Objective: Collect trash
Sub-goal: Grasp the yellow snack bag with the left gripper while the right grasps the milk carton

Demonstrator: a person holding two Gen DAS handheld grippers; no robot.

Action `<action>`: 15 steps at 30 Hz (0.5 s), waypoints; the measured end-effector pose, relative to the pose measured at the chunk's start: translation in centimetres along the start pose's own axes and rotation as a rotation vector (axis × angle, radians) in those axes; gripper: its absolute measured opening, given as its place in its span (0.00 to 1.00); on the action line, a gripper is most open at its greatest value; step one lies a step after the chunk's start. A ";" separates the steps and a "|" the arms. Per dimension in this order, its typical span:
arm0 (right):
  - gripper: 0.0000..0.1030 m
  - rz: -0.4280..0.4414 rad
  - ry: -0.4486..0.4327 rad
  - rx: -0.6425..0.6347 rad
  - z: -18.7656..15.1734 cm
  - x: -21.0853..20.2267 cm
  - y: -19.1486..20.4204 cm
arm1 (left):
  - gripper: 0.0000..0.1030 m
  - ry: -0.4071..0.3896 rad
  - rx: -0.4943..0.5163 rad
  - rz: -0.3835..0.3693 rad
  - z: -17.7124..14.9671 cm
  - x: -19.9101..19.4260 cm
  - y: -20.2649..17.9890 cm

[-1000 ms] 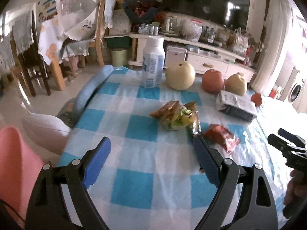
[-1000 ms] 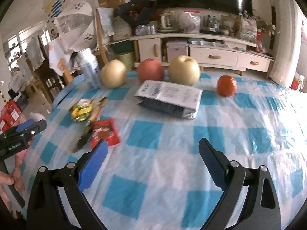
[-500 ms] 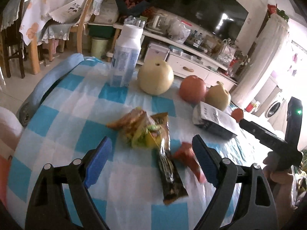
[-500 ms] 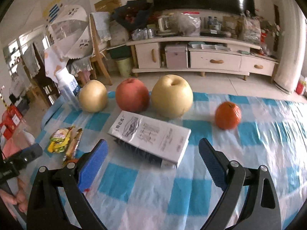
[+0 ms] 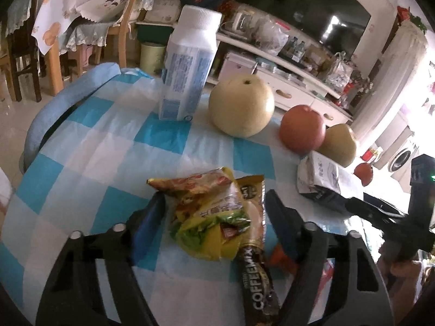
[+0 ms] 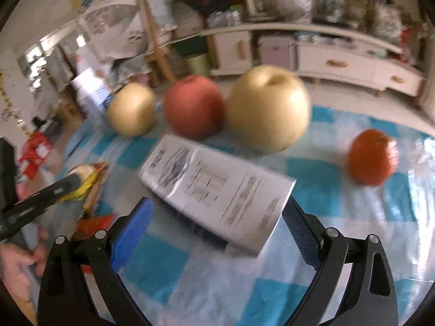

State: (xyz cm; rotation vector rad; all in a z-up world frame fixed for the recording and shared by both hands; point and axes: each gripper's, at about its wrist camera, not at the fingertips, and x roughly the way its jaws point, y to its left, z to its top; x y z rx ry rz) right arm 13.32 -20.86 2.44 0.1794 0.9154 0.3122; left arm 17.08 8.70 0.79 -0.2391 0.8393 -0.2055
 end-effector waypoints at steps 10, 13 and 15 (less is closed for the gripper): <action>0.91 0.020 -0.020 -0.158 0.2 -2.5 3.7 | 0.55 0.005 -0.010 -0.010 0.0 0.1 0.7; 0.92 -0.054 -0.068 -0.162 0.4 -2.5 3.9 | 0.52 0.003 -0.017 -0.019 -0.1 0.0 0.9; 0.92 -0.062 -0.081 -0.157 0.7 -1.7 4.0 | 0.51 0.001 -0.014 -0.019 -0.1 -0.1 0.8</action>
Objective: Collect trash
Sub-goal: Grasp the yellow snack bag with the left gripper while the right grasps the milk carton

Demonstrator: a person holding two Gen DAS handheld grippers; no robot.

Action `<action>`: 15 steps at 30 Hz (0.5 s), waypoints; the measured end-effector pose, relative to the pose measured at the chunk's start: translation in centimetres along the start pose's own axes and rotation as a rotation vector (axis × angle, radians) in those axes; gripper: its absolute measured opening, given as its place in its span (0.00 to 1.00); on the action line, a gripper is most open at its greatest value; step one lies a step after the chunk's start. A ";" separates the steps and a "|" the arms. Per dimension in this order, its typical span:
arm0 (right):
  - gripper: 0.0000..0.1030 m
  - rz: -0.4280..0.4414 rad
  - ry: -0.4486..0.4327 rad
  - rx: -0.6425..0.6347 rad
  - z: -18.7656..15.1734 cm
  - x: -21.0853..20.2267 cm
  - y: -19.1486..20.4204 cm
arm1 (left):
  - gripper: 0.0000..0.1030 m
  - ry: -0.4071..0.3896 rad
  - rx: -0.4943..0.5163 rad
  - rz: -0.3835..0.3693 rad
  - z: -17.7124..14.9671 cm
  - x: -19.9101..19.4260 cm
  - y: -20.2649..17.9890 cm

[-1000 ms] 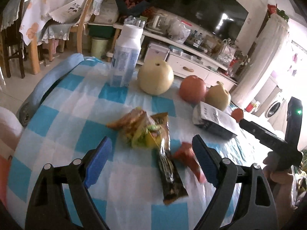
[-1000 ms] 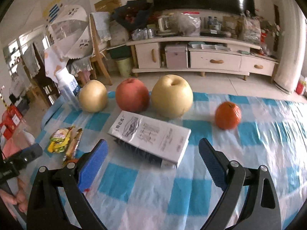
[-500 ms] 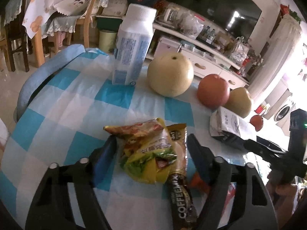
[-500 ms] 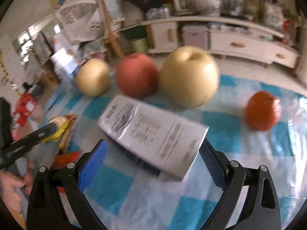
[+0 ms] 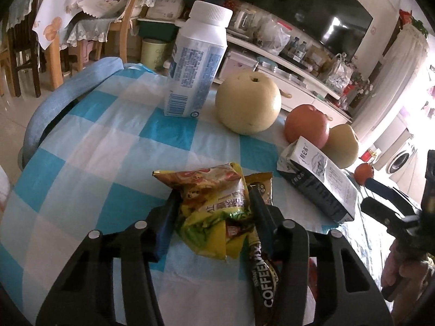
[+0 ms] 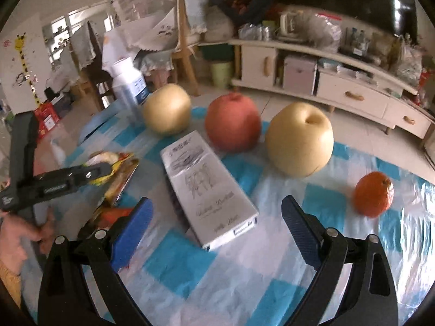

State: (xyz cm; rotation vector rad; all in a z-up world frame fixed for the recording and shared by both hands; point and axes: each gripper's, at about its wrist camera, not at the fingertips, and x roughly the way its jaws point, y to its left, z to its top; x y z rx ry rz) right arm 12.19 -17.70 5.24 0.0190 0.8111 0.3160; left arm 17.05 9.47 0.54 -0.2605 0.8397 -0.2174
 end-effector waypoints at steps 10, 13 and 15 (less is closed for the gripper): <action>0.91 -0.067 0.053 -0.107 -0.7 3.5 2.6 | 0.45 -0.010 0.017 0.017 -0.2 -0.3 -0.4; 0.73 -0.082 0.064 -0.106 -0.8 3.7 2.6 | 0.44 -0.010 0.020 0.017 -0.5 -0.7 -0.3; 0.70 -0.086 0.056 -0.119 -0.8 3.6 2.9 | 0.44 -0.009 0.016 0.014 -0.7 -0.9 -0.2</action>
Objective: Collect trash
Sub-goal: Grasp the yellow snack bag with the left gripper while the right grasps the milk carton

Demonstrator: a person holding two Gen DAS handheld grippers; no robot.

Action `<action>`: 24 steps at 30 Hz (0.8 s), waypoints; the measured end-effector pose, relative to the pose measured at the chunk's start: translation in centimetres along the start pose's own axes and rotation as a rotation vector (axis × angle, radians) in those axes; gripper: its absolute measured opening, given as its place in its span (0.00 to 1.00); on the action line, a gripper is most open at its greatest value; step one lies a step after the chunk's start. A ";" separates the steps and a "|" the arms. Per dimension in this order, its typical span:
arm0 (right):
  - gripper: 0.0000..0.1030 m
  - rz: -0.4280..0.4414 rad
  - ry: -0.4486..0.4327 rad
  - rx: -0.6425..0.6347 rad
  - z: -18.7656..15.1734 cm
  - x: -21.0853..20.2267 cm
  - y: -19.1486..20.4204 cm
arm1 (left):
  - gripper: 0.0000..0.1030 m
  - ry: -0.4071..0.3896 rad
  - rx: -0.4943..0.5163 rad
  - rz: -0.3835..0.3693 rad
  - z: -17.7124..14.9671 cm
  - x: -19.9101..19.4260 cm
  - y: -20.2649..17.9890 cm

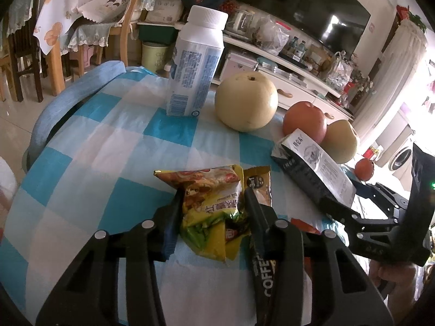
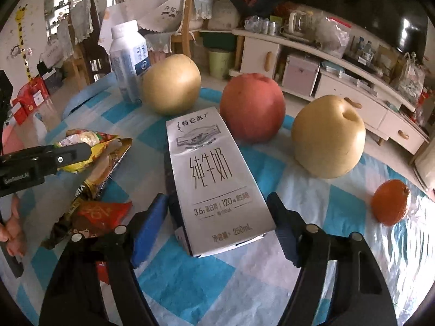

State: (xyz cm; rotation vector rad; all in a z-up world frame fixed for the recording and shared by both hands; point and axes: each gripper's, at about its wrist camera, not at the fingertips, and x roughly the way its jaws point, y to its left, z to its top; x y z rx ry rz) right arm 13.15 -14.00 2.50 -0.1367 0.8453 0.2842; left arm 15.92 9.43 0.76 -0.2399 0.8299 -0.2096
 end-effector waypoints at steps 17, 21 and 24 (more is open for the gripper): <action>0.42 -0.086 -0.055 0.034 -2.5 -4.5 2.2 | 0.42 -0.020 -0.046 -0.096 -2.5 -4.3 1.5; 0.26 -0.066 -0.055 0.112 -2.7 -6.9 1.4 | 0.42 -0.021 -0.034 -0.106 -3.4 -5.6 1.3; 0.28 -0.081 -0.055 0.131 -3.8 -7.6 1.4 | 0.42 -0.012 -0.022 -0.111 -4.5 -6.4 1.2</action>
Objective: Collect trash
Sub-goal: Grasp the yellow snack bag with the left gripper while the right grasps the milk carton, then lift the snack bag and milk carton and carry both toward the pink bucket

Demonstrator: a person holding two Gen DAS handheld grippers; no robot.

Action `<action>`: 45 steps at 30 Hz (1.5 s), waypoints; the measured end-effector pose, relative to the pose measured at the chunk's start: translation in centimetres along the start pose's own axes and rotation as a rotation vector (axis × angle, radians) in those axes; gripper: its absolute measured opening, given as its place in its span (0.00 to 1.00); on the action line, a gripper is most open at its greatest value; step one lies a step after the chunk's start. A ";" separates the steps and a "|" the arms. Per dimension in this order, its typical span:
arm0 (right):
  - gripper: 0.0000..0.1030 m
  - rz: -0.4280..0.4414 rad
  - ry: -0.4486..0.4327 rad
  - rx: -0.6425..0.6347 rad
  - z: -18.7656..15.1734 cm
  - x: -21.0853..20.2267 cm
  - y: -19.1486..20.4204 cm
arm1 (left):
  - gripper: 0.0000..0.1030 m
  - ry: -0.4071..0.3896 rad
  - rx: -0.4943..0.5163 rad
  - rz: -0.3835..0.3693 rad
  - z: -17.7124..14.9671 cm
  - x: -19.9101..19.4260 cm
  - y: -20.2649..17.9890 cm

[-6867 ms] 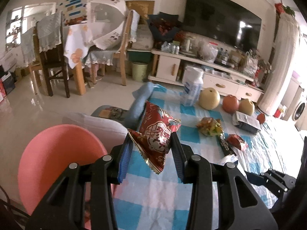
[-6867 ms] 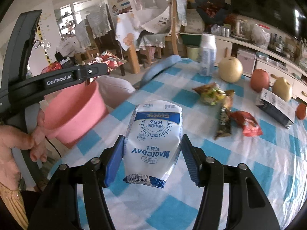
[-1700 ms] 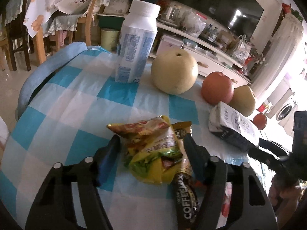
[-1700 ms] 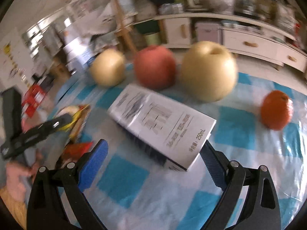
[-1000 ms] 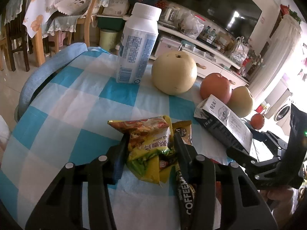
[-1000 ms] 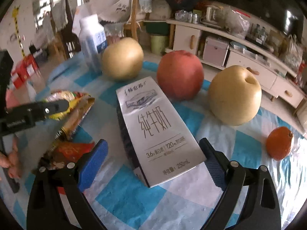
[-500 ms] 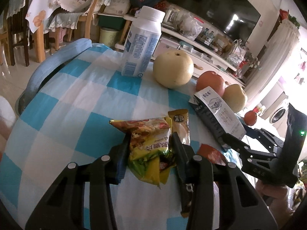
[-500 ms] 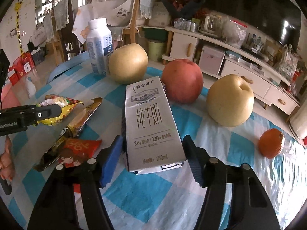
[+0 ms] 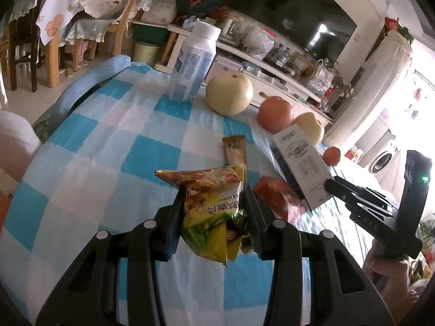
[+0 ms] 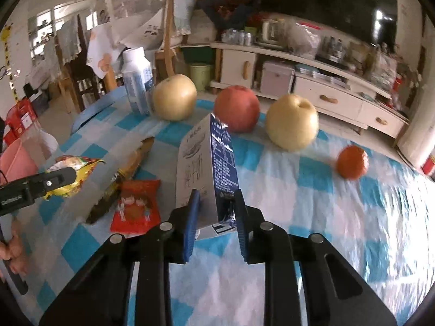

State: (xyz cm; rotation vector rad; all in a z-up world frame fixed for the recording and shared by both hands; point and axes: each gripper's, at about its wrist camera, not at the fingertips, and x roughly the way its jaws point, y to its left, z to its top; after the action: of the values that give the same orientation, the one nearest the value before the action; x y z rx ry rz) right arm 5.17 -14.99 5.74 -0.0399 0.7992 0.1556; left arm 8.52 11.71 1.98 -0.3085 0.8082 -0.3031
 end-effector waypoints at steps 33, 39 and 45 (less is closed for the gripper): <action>0.64 -0.138 0.082 0.336 0.5 4.7 0.8 | 0.42 -0.090 0.150 0.090 -3.5 -8.8 1.6; 0.61 -0.181 0.051 0.308 0.0 4.2 1.5 | 0.42 -0.089 0.166 0.091 -3.7 -8.5 2.6; 0.60 -0.200 -0.014 0.299 0.0 1.5 2.2 | 0.42 -0.105 0.163 0.070 -3.2 -8.9 3.2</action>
State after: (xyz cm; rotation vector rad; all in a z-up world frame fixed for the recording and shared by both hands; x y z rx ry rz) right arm 5.85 -12.66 4.66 0.1636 0.7933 -0.1531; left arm 0.79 17.53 4.45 -0.1413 0.6845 -0.2825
